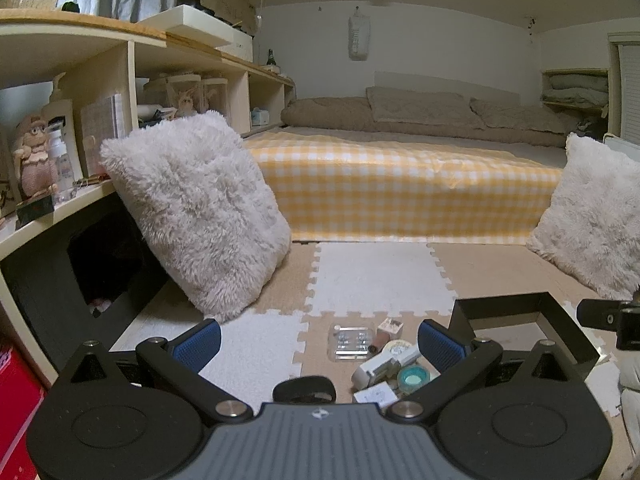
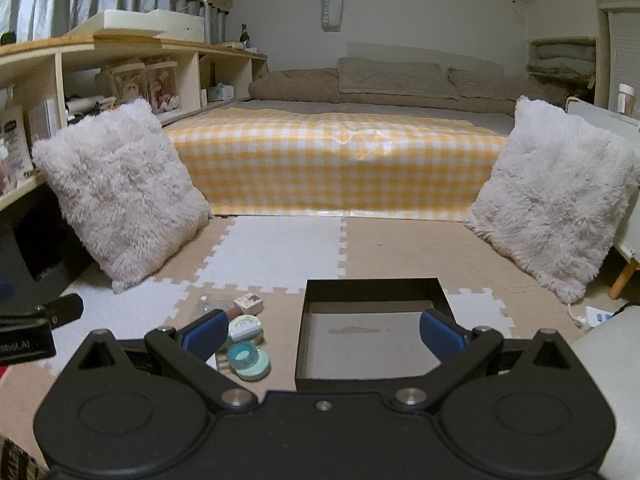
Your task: Organize rigid objects
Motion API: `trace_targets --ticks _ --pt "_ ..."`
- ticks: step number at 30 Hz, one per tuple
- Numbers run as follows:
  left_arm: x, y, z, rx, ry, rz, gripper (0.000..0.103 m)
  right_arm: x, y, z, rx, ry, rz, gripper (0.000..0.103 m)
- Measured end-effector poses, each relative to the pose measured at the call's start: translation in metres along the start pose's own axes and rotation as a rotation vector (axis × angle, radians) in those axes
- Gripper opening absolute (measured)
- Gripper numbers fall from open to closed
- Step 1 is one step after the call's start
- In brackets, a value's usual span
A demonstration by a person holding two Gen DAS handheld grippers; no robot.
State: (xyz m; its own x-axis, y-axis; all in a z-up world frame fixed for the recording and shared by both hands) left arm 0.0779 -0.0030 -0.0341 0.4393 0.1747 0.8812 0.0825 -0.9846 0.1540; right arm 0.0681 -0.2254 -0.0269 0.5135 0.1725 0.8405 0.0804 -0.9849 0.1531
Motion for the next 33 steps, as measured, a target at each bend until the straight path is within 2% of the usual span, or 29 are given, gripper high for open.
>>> trace_targets --ticks 8,14,17,20,24,26,29,31,33 --pt "0.020 0.000 0.030 -0.001 -0.013 -0.042 0.103 0.028 0.037 0.014 -0.059 0.081 0.050 0.103" --pt "0.025 -0.005 0.056 0.040 -0.030 -0.022 0.103 0.039 0.077 0.043 -0.104 0.083 0.071 0.103" --pt "0.022 -0.006 0.071 0.051 -0.071 -0.003 0.103 0.038 0.099 0.060 -0.143 0.072 0.053 0.103" --pt "0.013 -0.010 0.089 0.069 -0.144 -0.004 0.103 0.029 0.125 0.084 -0.170 0.014 0.063 0.103" --pt "-0.001 -0.018 0.112 0.082 -0.240 -0.029 0.103 0.010 0.147 0.122 -0.183 -0.117 0.038 0.103" --pt "-0.009 -0.023 0.123 0.088 -0.299 -0.051 0.103 0.001 0.148 0.136 -0.168 -0.174 0.015 0.103" --pt "-0.020 -0.035 0.139 0.114 -0.371 -0.113 0.103 -0.012 0.146 0.158 -0.097 -0.251 -0.001 0.101" --pt "-0.027 -0.044 0.150 0.151 -0.412 -0.154 0.103 -0.021 0.146 0.171 -0.064 -0.312 0.000 0.079" --pt "-0.035 -0.051 0.161 0.157 -0.458 -0.193 0.103 -0.031 0.145 0.183 -0.021 -0.361 0.016 0.071"
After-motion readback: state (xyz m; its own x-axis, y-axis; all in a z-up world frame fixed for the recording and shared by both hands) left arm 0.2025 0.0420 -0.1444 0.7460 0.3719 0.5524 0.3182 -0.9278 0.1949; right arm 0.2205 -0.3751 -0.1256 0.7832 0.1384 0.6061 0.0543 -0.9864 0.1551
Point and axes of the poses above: each gripper's, at about its wrist camera, not at the fingertips, and z roughly the way its jaws point, y to its right, x to its top, the point moved 8 cm from there along z, roughly the way its jaws point, and after that the axes turned 13 degrees about -z, right-handed, at the moved point
